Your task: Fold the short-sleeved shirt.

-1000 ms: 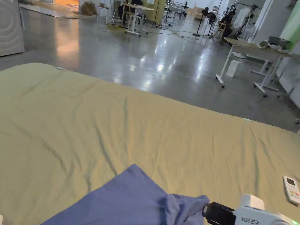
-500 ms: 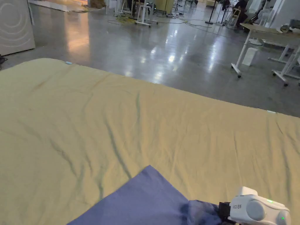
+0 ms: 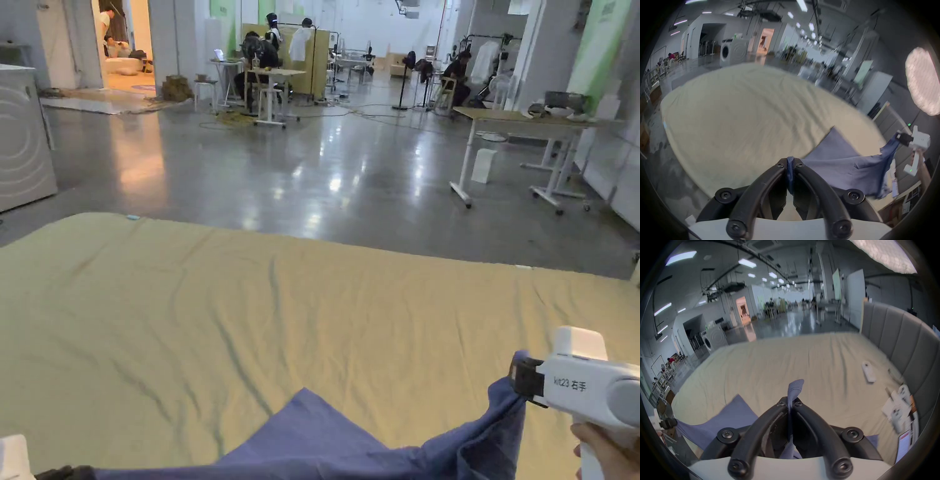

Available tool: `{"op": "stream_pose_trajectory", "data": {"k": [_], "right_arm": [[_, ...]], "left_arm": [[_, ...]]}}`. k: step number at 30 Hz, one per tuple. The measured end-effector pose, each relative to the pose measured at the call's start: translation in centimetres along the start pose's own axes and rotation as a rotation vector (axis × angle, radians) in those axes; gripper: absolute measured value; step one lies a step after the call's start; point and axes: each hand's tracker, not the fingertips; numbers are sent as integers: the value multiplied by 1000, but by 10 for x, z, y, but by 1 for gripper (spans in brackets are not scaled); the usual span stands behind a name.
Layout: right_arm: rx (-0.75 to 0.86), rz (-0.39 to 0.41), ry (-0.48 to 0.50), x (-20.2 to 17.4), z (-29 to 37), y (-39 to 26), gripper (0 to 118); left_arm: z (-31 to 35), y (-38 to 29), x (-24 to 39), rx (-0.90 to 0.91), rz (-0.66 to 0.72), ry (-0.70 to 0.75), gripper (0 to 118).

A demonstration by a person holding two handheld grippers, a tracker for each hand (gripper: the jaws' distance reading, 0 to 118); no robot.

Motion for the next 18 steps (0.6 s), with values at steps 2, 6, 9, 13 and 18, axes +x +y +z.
{"op": "stream_pose_trajectory", "data": {"k": [2, 6, 9, 13, 18], "right_arm": [[77, 14, -4, 7, 39, 27, 3], [228, 39, -40, 6, 131, 84, 3], [357, 63, -88, 7, 202, 130, 3], [497, 52, -99, 23, 253, 186, 3], [558, 208, -232, 12, 297, 241, 3]], "left_arm": [[28, 30, 19, 86, -40, -49, 7], [80, 91, 65, 234, -141, -116, 7], [116, 146, 93, 364, -195, -149, 7], [158, 199, 126, 471, -242, -157, 7], [194, 257, 153, 534, -251, -167, 7]]}}
